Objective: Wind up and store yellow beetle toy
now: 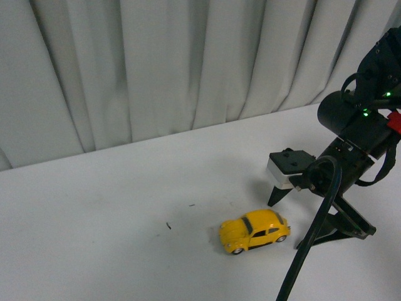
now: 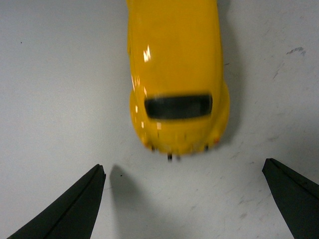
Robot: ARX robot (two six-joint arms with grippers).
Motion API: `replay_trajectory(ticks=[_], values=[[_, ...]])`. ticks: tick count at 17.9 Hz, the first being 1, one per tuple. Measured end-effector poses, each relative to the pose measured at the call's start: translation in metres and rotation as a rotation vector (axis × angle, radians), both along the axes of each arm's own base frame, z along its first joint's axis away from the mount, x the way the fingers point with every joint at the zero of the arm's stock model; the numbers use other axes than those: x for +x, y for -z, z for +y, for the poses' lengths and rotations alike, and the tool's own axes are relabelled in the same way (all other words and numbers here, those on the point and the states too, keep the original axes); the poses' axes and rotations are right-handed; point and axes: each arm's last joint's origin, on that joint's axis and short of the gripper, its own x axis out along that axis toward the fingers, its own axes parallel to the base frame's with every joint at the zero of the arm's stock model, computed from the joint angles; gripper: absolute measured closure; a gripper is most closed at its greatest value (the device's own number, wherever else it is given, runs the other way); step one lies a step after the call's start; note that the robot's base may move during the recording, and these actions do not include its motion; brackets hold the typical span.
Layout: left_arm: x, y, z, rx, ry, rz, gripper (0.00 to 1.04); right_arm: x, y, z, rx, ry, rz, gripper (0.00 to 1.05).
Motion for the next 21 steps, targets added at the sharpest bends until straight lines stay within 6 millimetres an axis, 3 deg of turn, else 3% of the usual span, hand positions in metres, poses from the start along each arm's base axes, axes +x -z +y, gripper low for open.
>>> replay_trajectory(ticks=[21], values=[[0.0000, 0.0000, 0.0000, 0.000, 0.000, 0.000, 0.07, 0.0007, 0.0017, -0.0001, -0.005, -0.006, -0.019, 0.07]])
